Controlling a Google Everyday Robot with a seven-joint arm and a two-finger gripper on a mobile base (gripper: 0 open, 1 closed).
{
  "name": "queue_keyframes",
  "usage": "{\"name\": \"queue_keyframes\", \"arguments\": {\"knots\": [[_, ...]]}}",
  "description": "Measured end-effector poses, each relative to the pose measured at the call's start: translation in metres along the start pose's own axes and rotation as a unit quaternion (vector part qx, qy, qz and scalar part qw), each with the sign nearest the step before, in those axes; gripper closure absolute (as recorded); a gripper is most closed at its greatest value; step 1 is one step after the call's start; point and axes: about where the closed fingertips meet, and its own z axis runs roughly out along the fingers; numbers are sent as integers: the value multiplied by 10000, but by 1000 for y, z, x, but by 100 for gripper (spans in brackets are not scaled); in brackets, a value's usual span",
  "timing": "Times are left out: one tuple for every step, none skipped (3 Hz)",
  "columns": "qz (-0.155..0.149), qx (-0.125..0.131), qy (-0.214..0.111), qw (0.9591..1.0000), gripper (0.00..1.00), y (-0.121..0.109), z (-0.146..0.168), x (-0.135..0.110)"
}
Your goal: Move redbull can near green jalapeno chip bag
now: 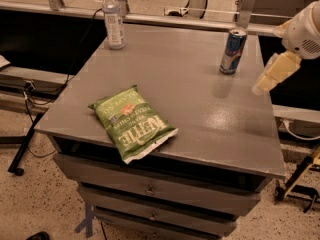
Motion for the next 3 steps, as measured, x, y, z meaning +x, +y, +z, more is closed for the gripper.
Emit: {"name": "queue_keyframes", "arguments": {"knots": [[400,154,-601,9973,0,-32,36,-7],[705,247,-1188,9901,0,-57,67,-17],[1036,231,-1854,9769,0,-75,97,-27]]}}
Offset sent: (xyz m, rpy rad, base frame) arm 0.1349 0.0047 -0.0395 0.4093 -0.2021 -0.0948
